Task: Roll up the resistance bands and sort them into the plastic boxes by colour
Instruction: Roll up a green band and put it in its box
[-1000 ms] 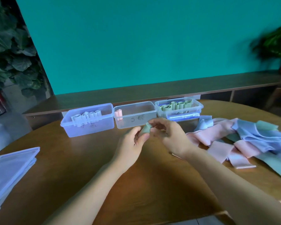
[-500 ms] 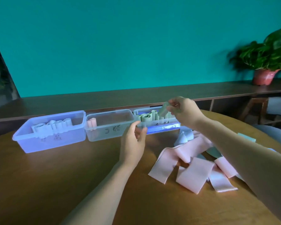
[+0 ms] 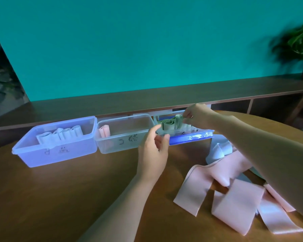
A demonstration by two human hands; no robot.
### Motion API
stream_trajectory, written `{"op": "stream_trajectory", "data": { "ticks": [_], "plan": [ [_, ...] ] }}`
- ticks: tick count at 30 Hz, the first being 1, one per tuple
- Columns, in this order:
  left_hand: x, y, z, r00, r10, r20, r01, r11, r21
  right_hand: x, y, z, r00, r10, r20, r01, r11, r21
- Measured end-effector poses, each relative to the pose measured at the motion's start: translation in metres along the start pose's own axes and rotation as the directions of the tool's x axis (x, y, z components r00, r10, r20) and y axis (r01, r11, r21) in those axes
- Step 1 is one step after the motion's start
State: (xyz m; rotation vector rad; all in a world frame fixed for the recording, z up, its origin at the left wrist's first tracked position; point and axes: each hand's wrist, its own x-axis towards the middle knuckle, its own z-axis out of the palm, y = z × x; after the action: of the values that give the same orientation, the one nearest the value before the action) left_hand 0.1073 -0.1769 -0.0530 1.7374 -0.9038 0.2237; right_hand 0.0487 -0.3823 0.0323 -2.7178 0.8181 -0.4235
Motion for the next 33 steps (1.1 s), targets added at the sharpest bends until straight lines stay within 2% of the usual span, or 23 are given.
{"op": "stream_trajectory", "data": {
  "ticks": [9, 21, 33],
  "plan": [
    [0.000, -0.001, 0.001, 0.999, -0.020, 0.045, 0.019, 1.000, 0.007, 0.013, -0.006, 0.015, 1.000, 0.009, 0.019, -0.009, 1.000, -0.010],
    [0.001, -0.004, 0.004, 0.997, -0.027, 0.067, 0.026, 1.000, 0.009, 0.013, -0.015, 0.011, 0.995, 0.098, -0.030, -0.096, 0.994, 0.062],
    [-0.001, -0.003, 0.002, 0.999, -0.005, 0.053, 0.005, 1.000, 0.010, 0.008, -0.008, 0.009, 0.996, 0.094, -0.003, -0.093, 0.986, 0.137]
  ]
}}
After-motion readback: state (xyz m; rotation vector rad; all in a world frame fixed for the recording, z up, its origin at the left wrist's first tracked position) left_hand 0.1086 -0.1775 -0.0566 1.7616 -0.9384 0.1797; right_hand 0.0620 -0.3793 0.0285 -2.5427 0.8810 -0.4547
